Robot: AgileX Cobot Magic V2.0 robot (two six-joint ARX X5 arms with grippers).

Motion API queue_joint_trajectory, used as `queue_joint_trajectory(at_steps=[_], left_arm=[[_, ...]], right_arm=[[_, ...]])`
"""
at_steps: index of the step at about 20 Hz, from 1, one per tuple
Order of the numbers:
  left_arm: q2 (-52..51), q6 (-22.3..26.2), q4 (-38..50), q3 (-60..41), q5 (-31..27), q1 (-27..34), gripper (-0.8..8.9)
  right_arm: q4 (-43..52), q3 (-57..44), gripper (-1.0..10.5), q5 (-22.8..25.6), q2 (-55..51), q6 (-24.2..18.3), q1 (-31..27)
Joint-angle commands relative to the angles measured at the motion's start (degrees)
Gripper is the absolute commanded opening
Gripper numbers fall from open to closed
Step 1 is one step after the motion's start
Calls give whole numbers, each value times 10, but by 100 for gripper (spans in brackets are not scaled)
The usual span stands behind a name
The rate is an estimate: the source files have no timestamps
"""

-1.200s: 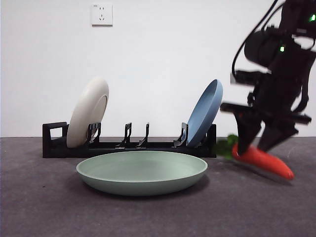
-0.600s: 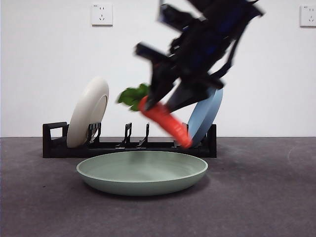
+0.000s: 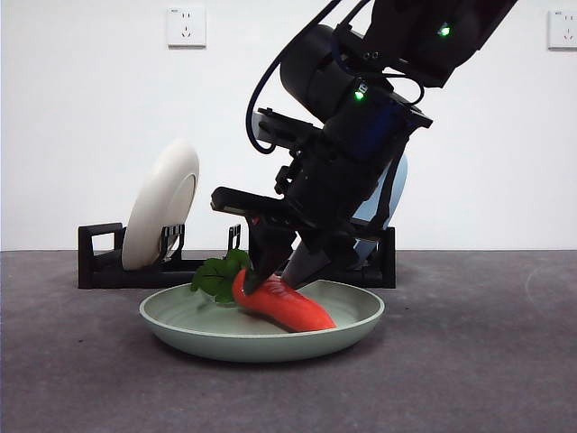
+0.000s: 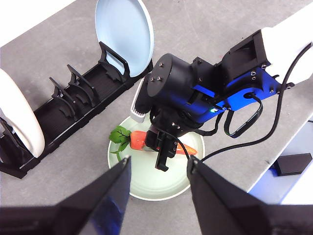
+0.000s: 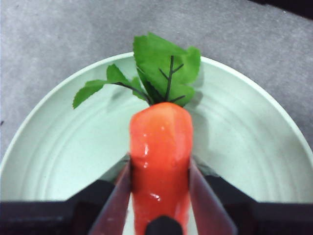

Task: Take the green plate from the plate rack,put the plate on the table,take the carrot from the table,put the carrot in the plate

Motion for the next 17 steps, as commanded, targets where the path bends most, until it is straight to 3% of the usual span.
queue_joint_trajectory(at_steps=[1, 8, 11, 17], left_arm=[[-1, 0, -1, -1, -2, -2, 195], [-1, 1, -1, -1, -3, -2, 195], [-1, 2, -12, -1, -3, -2, 193], [-1, 2, -37, -1, -1, -2, 193]], right_arm=[[0, -3, 532, -1, 4, 7, 3], [-52, 1, 536, 0, -113, 10, 3], [-175, 1, 535, -3, -216, 10, 3], [-466, 1, 532, -64, -396, 2, 3]])
